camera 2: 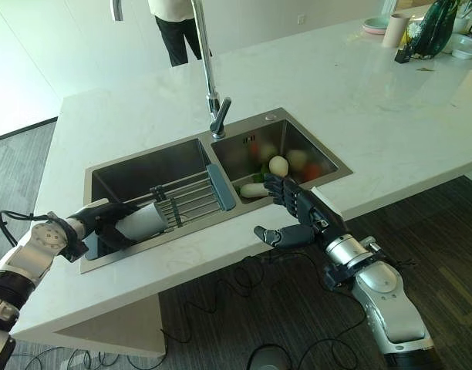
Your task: Place the dishes in the dishwasher.
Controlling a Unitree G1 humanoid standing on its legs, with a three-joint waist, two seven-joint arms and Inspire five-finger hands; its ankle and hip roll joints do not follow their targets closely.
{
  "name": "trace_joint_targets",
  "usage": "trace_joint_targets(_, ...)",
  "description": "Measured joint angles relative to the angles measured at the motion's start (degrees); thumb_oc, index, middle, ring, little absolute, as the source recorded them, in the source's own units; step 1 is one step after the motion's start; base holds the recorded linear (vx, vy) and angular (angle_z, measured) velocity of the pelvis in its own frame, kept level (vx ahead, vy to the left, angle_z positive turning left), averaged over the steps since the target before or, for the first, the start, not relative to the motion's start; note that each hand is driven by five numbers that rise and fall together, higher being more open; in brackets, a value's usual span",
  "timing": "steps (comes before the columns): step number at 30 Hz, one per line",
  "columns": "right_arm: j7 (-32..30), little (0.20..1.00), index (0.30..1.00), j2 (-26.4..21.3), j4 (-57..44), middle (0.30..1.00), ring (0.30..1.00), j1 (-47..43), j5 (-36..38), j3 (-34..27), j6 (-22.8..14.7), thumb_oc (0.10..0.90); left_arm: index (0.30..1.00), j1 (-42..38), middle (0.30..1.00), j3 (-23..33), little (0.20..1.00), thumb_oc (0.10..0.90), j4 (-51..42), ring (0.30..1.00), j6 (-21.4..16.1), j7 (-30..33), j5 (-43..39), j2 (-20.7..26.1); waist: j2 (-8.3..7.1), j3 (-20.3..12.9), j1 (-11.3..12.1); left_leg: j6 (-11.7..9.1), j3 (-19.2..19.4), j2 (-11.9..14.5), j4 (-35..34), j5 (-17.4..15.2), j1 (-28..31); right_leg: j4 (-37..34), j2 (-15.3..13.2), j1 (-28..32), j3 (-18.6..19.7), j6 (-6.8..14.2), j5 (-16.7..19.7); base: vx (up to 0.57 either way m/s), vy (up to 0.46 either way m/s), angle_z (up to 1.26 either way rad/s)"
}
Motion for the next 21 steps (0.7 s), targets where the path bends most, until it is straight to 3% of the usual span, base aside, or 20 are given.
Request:
trace_joint_targets(14,0.87,0.9,0.9,0.01,0.0,0.9,0.9,-0.24,0.03,0.51,0.06,0.8,0.9,-0.02,0.9,-0.01,0.9,0.8,0.41,0.9,-0.2,0.12,0.95,-0.13,-0.14,0.08,-0.03,0.0,0.02,0.01,0.0,0.0,0.11,0.0,0.06,0.1,0.04,-0.02,0.04,0.0,0.0,0.0)
trace_joint_targets(15,0.94,0.9,0.9,0.01,0.0,0.9,0.9,-0.25,0.03,0.51,0.07,0.8,0.869,-0.01,0.869,-0.02,0.869,0.78,0.42,0.869,-0.38,0.12,1.37,-0.13,-0.14,0.08,-0.04,0.0,0.02,0.01,0.0,0.0,0.14,0.0,0.06,0.13,0.04,-0.02,0.04,0.0,0.0,0.0)
trace_joint_targets(19,0.98,0.9,0.9,0.03,0.0,0.9,0.9,-0.32,2.25,0.51,0.17,0.8,0.498,-0.04,0.498,-0.28,0.498,0.532,0.44,0.498,-1.79,0.26,3.33,-0.13,-0.15,0.08,-0.04,0.0,0.04,0.01,0.0,0.0,0.23,0.0,0.07,0.21,0.07,-0.01,0.04,0.0,0.0,0.0)
trace_joint_targets(20,0.99,0.9,0.9,0.18,0.01,0.9,0.9,-0.4,2.29,0.51,0.17,0.8,0.469,-0.04,0.469,-0.29,0.469,0.513,0.45,0.469,-1.81,0.59,3.33,-0.14,-0.17,0.07,-0.1,0.0,0.05,0.01,0.0,0.0,0.26,0.0,0.08,0.23,0.09,-0.01,0.04,0.0,0.0,0.0)
trace_joint_targets(21,1.0,0.9,0.9,0.18,0.01,0.9,0.9,-0.42,2.29,0.51,0.17,0.8,0.387,-0.05,0.387,-0.29,0.387,0.458,0.51,0.387,-1.86,1.06,3.43,-0.14,-0.17,0.07,-0.15,0.0,0.07,0.01,0.0,0.0,0.34,0.01,0.08,0.29,0.1,-0.02,0.05,0.0,0.0,0.0)
